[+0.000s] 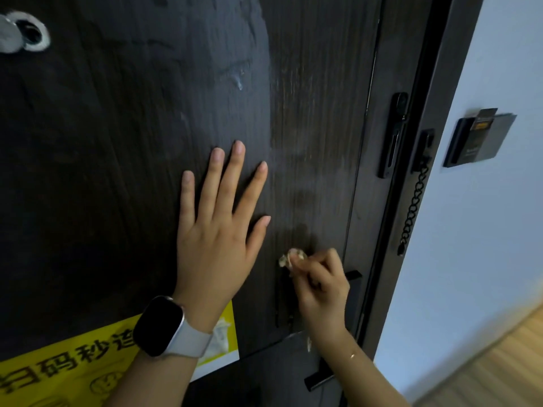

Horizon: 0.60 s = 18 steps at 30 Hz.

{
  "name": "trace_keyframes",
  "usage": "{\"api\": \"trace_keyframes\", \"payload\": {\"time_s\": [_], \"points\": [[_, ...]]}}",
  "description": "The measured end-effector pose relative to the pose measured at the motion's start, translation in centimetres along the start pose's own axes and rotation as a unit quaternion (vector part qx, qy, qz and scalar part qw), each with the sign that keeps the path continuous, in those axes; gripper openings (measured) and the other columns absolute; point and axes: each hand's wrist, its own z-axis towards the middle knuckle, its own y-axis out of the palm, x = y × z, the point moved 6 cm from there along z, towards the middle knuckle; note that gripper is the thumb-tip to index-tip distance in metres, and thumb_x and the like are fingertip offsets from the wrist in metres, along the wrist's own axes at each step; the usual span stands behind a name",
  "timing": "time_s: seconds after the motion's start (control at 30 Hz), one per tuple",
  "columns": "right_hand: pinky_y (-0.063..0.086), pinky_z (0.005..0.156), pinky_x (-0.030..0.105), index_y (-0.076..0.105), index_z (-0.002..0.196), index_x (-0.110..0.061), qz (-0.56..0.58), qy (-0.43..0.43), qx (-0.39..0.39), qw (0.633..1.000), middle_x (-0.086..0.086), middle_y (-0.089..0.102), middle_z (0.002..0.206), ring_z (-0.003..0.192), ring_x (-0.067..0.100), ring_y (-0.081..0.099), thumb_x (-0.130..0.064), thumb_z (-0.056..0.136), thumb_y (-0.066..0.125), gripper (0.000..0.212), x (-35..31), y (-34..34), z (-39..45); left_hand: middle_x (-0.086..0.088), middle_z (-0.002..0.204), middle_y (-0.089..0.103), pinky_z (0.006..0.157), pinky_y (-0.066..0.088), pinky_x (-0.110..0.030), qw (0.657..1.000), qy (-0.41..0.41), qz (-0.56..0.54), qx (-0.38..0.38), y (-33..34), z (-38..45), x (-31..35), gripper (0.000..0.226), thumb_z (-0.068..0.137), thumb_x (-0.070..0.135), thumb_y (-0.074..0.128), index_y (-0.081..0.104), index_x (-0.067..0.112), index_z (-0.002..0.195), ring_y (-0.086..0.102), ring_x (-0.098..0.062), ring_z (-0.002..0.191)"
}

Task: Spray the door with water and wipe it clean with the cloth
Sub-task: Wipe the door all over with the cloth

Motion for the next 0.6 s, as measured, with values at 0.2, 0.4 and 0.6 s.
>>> {"api": "trace_keyframes", "payload": {"time_s": [0.2, 0.4, 0.6], "points": [[0.036, 0.067, 0.013, 0.074, 0.087, -0.004, 0.029, -0.036, 0.033, 0.998, 0.001, 0.046, 0.083, 0.073, 0.009, 0.047, -0.002, 0.084, 0.074, 0.004, -5.7, -0.5, 10.0, -0.010, 0.160, 0.027, 0.122, 0.001, -0.049, 0.994, 0.010, -0.106, 0.037, -1.3, -0.1, -0.4, 0.057, 0.092, 0.023, 0.065, 0.047, 0.021, 0.146, 0.018, -0.027, 0.150], [0.043, 0.068, 0.026, 0.074, 0.104, -0.012, 0.021, -0.068, 0.007, 0.997, -0.003, 0.047, 0.095, 0.079, 0.022, 0.054, -0.004, 0.088, 0.066, 0.020, -2.5, 1.2, 1.1, -0.012, 0.162, 0.020, 0.121, -0.002, -0.053, 0.991, -0.097, -0.095, 0.023, -1.6, -4.4, -2.3, 0.063, 0.091, 0.027, 0.064, 0.042, 0.019, 0.149, 0.010, -0.028, 0.152], [0.042, 0.064, 0.026, 0.076, 0.095, -0.011, 0.013, -0.003, -0.048, 0.999, -0.007, 0.048, 0.090, 0.076, 0.021, 0.054, -0.003, 0.085, 0.070, 0.014, -0.6, 1.6, -2.5, -0.013, 0.165, -0.002, 0.121, -0.005, -0.054, 0.987, -0.151, -0.053, -0.028, 0.7, -8.0, -2.6, 0.086, 0.087, 0.050, 0.058, 0.019, 0.018, 0.157, -0.007, -0.032, 0.152]]}}
